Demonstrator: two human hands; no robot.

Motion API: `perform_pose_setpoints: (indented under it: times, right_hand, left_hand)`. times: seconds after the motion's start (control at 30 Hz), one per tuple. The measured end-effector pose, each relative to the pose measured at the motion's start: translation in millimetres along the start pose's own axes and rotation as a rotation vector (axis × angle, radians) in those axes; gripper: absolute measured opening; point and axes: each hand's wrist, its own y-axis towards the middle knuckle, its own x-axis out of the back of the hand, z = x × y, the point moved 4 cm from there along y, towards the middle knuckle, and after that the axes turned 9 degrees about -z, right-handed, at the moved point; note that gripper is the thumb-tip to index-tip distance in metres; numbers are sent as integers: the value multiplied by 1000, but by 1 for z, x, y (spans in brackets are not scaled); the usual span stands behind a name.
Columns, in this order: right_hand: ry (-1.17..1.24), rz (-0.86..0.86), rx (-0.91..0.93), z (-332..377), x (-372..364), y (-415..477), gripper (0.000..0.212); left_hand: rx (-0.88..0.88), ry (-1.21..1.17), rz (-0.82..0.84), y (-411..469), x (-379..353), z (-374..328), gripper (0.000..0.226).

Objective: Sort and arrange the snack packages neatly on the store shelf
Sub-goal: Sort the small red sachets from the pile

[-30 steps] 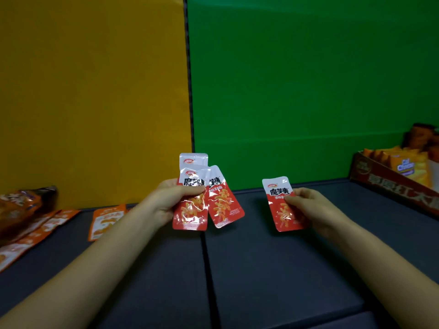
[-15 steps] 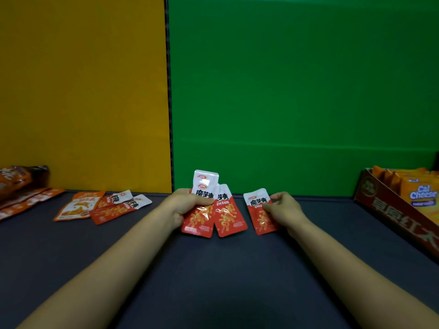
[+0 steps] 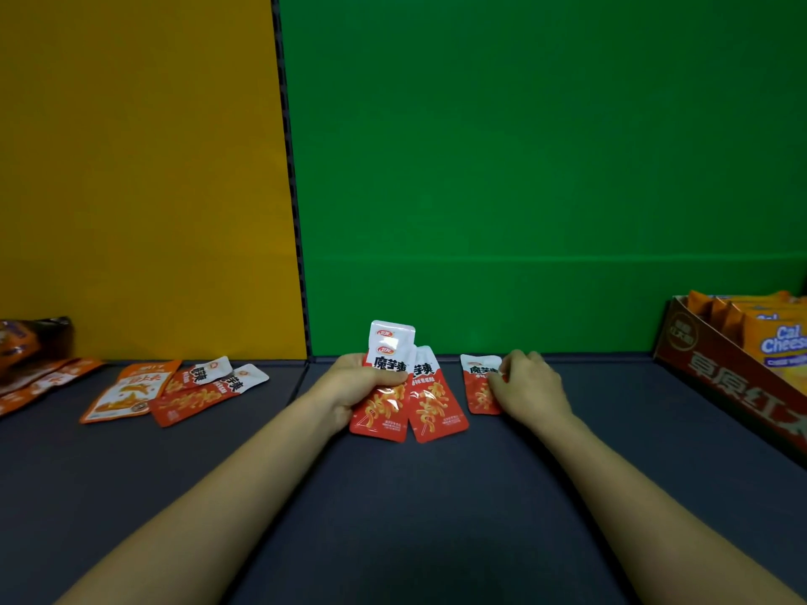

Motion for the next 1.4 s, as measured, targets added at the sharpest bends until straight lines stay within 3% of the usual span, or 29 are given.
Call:
perform_pose_setpoints:
  times: [0.07, 0.13, 0.2, 0.3, 0.5, 0.63, 0.77, 1.17, 1.27, 1.4]
  right_hand:
    - [-15, -102, 67, 6, 14, -3, 38]
    - [181, -85, 119, 19, 25, -9, 36]
    - [394, 128, 114, 34, 26, -19, 33]
    - [424, 332, 146, 47, 17, -31, 30]
    - [687, 196, -98, 31, 14, -14, 20]
    - [600, 177, -203, 23, -1, -5, 12]
    - [320, 140, -117, 32, -3, -9, 22]
    - [-104, -29, 118, 39, 18, -23, 35]
    - [-29, -41, 132, 38, 22, -23, 32]
    - [337, 178, 185, 52, 10, -29, 35]
  left_hand:
    - [-1, -22, 11, -3, 0, 0, 15]
    - [-5, -41, 37, -6, -1, -2, 14]
    - [-21, -65, 52, -9, -2, -4, 15]
    - [-45, -122, 35, -11, -2, -5, 13]
    - [-77, -232, -79, -8, 12, -7, 20]
    - [-58, -242, -126, -8, 22, -3, 10]
    - [-72, -238, -142, -8, 22, -3, 10]
    - [-79, -290, -102, -11, 17, -2, 12]
    - [-83, -297, -112, -14, 14, -1, 17]
    - [-116, -272, -111, -17, 5, 0, 22]
